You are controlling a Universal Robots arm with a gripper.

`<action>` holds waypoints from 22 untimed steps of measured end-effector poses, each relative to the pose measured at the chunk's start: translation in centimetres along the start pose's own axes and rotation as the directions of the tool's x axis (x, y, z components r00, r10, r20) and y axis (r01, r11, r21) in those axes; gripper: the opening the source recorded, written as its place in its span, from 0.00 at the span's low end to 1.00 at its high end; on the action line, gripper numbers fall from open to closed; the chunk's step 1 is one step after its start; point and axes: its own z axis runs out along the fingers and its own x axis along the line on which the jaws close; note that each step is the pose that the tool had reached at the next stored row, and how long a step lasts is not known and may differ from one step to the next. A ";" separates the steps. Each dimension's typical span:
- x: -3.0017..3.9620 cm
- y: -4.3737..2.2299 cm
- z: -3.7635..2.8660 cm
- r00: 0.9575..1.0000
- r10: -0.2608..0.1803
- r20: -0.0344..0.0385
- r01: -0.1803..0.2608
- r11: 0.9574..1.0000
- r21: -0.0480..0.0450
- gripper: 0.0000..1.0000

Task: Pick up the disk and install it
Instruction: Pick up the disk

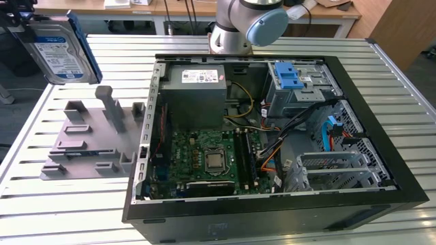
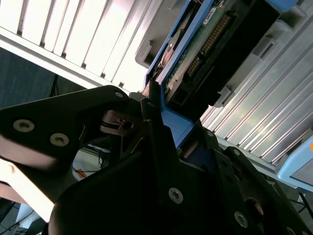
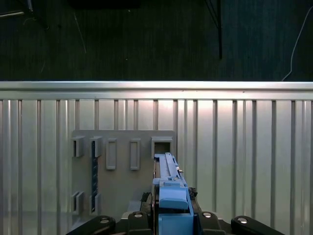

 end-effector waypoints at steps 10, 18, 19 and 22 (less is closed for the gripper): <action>0.00 -0.02 -0.91 1.000 0.000 0.000 0.000 1.000 0.000 0.36; 0.00 -0.03 -1.72 1.000 0.000 0.000 0.000 1.000 0.001 0.36; 0.00 -0.04 -1.83 1.000 0.000 0.000 0.000 1.000 0.001 0.36; 0.00 -0.04 -2.14 1.000 0.000 0.000 0.000 1.000 0.001 0.36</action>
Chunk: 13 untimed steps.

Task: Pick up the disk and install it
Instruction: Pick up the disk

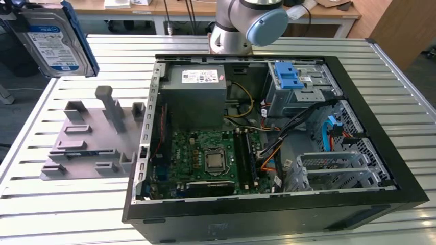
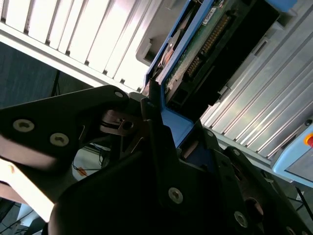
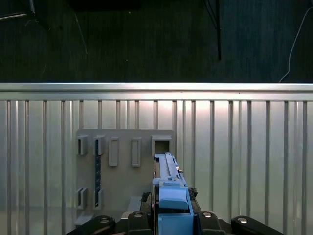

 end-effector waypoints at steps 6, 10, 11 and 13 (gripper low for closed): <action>0.00 -0.02 -0.73 1.000 0.000 0.000 0.000 1.000 0.000 0.36; 0.00 -0.02 -1.28 1.000 0.000 0.000 0.000 1.000 0.000 0.36; 0.00 -0.03 -1.44 1.000 0.000 0.000 0.000 1.000 0.000 0.36; 0.00 -0.04 -1.71 1.000 0.000 0.000 0.000 1.000 0.001 0.36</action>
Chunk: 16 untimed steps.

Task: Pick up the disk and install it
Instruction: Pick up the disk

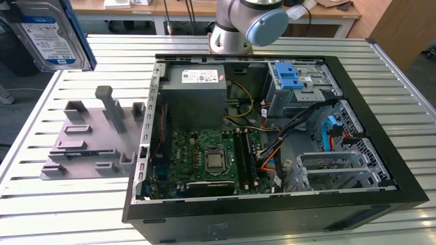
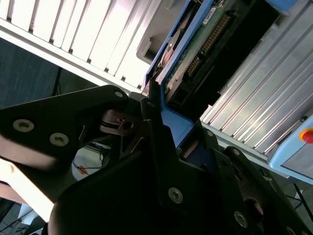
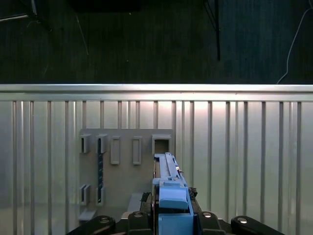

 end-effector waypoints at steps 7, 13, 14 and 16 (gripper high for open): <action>0.00 -0.02 -0.97 1.000 0.000 0.000 0.000 1.000 0.001 0.36; 0.00 -0.03 -1.75 1.000 0.000 0.000 0.000 1.000 0.001 0.36; 0.00 -0.04 -1.86 1.000 0.000 0.000 0.000 1.000 0.001 0.36; 0.00 -0.04 -2.11 1.000 0.000 0.000 0.000 1.000 0.001 0.36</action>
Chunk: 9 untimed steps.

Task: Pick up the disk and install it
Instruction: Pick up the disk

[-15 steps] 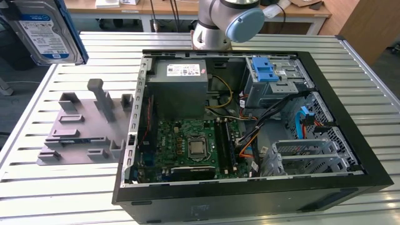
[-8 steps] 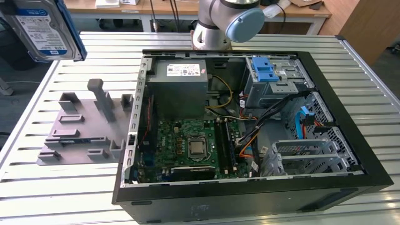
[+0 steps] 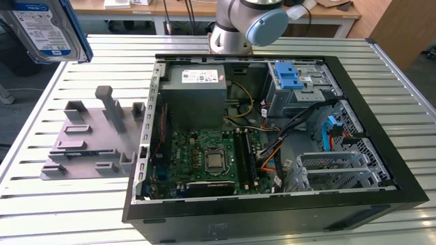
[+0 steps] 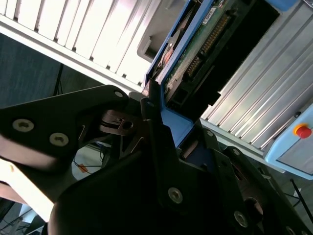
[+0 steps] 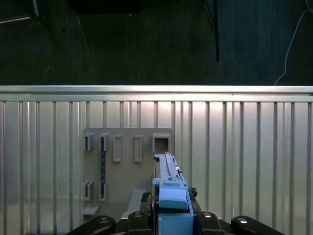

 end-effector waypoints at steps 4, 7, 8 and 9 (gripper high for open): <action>0.00 -0.01 -0.51 1.000 0.000 0.000 0.000 1.000 0.000 0.36; 0.00 -0.02 -0.87 1.000 0.000 0.000 0.000 1.000 0.000 0.36; 0.00 -0.02 -0.97 1.000 0.000 0.000 0.000 1.000 0.000 0.36; -0.01 -0.02 -1.02 1.000 0.000 0.000 0.000 1.000 0.000 0.36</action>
